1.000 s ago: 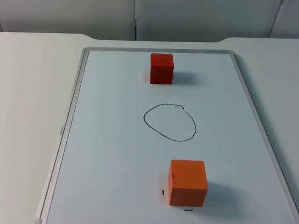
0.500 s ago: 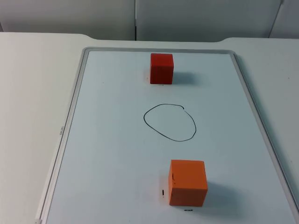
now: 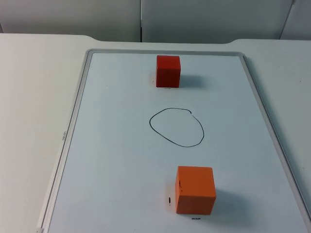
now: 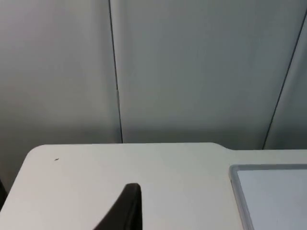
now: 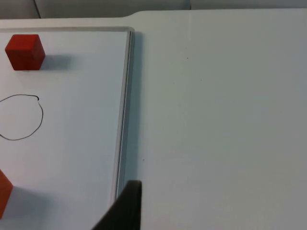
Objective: Pick up one cube with the left hand and another cube with the right hand. First place the cube in the right hand at the target position, then stack the cube in the left hand on top.
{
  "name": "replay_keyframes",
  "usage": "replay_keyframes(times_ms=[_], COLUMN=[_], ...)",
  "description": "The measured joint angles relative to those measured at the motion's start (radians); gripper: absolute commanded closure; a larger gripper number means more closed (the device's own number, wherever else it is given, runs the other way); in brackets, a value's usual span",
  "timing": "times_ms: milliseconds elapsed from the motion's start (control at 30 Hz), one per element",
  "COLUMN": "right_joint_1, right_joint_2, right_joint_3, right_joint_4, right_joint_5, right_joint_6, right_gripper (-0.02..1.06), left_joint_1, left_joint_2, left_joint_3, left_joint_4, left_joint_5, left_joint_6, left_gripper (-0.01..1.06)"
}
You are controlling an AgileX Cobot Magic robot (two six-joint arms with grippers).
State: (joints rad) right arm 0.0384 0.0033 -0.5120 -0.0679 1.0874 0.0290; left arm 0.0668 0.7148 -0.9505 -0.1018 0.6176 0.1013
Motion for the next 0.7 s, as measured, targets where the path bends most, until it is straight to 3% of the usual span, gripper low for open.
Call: replay_keyframes(times_ms=[100, 233, 400, 600, 700], right_joint_1=[0.0, 0.0, 0.0, 0.0, 0.0], right_joint_2=[0.0, 0.0, 0.0, 0.0, 0.0], right_joint_3=[0.0, 0.0, 0.0, 0.0, 0.0], right_joint_4=[0.0, 0.002, 0.002, 0.002, 0.004], right_joint_5=[0.0, 0.0, 0.0, 0.0, 0.0], right_joint_6=[0.0, 0.0, 0.0, 0.0, 0.0], right_gripper=[0.0, 0.0, 0.0, 0.0, 0.0], left_joint_1=[0.0, 0.0, -0.015, -0.105, -0.213], left_joint_2=[0.084, 0.265, 0.443, 0.634, 0.825], left_joint_3=[-0.079, -0.237, -0.348, -0.473, -0.608], left_joint_4=[-0.084, -0.374, -0.589, -0.642, -0.64], left_joint_5=[-0.005, -0.009, -0.013, -0.038, -0.042], left_joint_6=[0.066, 0.304, 0.486, 0.538, 0.546], left_gripper=[0.0, 0.0, 0.0, 0.0, 0.0])
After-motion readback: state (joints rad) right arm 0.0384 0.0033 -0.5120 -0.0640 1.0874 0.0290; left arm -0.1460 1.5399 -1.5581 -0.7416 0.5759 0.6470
